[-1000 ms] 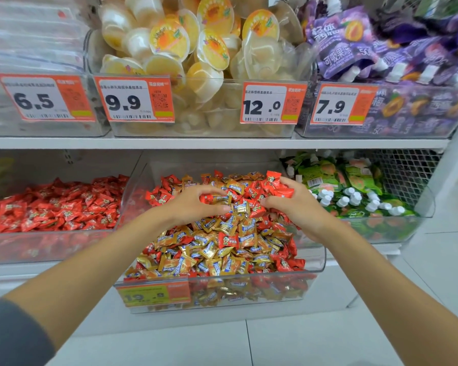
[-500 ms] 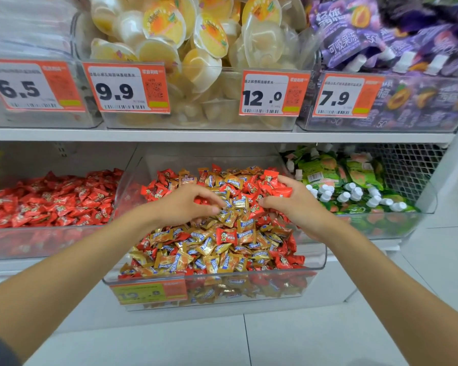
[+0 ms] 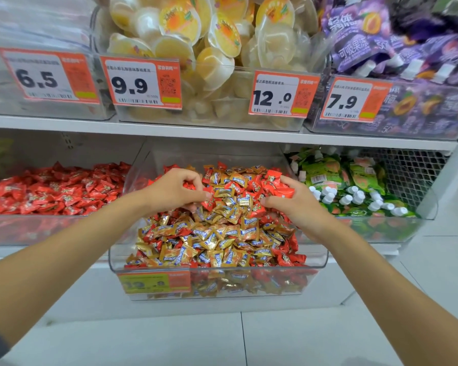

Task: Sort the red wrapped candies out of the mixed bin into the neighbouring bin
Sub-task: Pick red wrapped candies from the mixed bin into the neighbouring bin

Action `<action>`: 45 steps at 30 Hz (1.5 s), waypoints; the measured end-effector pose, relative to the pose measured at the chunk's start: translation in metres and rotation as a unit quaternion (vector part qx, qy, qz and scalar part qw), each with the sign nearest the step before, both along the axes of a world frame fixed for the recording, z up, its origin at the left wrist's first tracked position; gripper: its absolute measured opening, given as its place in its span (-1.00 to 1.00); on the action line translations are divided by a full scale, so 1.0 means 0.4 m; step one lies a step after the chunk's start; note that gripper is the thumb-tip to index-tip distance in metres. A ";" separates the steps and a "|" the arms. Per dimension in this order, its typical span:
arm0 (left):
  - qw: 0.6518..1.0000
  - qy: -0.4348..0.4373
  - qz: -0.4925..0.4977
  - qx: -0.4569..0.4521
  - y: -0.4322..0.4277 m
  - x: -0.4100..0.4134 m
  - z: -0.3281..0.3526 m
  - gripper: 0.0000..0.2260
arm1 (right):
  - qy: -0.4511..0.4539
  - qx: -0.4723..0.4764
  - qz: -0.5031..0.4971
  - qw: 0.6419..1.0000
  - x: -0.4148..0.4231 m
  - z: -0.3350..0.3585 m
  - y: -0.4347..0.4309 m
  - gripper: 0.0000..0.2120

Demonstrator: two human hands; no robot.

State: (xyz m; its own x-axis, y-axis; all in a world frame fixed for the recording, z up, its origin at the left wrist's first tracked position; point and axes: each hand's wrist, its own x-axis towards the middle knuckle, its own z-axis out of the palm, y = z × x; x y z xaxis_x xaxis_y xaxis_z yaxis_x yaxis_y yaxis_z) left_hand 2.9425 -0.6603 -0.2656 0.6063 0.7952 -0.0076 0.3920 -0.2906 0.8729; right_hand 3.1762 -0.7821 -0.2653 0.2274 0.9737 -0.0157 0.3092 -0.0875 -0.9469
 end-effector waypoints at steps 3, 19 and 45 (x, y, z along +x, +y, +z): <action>0.999 -0.033 0.029 0.005 -0.007 -0.051 0.031 -0.80 | -0.005 -0.008 -0.015 1.000 -0.045 0.001 0.009 -0.29; 0.942 0.002 0.318 0.111 0.196 -0.678 -0.054 -0.68 | 0.051 -0.018 0.137 0.989 -0.603 0.077 0.291 -0.87; 0.979 0.023 0.146 0.137 0.095 -0.558 -0.012 -0.77 | -0.340 0.081 0.094 0.932 -0.399 0.016 0.233 -0.85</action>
State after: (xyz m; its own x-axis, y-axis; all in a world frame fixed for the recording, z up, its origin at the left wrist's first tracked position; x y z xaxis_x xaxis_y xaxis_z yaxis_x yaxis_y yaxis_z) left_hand 2.7195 -0.6222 -0.2703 0.3569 0.9106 0.2082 0.5306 -0.3811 0.7571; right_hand 3.0166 -0.6890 -0.2589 -0.0432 0.9746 0.2198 0.8380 0.1552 -0.5232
